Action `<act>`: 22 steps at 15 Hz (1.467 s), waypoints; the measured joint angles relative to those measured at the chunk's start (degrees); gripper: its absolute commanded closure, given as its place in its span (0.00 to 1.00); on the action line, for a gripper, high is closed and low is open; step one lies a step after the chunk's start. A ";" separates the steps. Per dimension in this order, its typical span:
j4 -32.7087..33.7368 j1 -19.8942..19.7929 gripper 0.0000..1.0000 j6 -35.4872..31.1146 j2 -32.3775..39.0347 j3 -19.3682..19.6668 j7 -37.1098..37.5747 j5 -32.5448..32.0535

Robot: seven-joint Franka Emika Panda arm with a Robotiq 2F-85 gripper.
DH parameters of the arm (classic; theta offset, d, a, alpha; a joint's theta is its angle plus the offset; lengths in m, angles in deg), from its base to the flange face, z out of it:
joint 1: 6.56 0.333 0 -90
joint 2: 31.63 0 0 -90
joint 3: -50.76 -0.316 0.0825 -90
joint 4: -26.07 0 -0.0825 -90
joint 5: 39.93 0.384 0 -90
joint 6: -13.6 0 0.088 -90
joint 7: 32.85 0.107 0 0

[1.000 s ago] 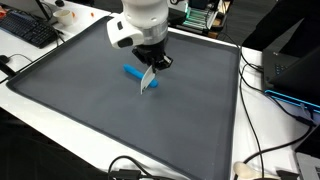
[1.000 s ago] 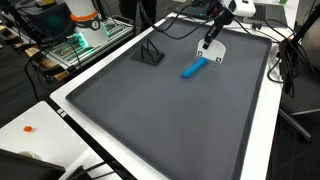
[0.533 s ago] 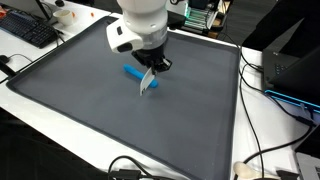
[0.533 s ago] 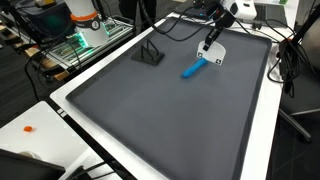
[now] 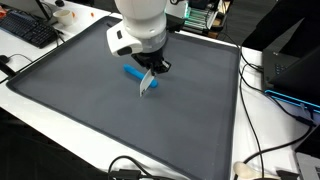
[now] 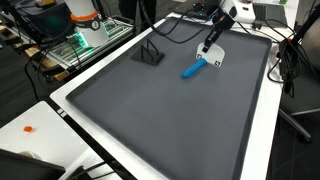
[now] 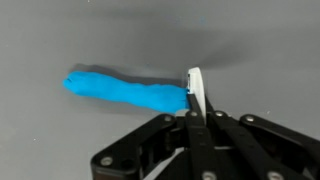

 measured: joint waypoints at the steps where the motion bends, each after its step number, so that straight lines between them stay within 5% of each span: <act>1: 0.03 0.00 0.99 0.01 0.09 0.04 0.00 0.00; 22: 0.50 -1.53 0.99 1.59 0.90 -0.45 -6.25 2.71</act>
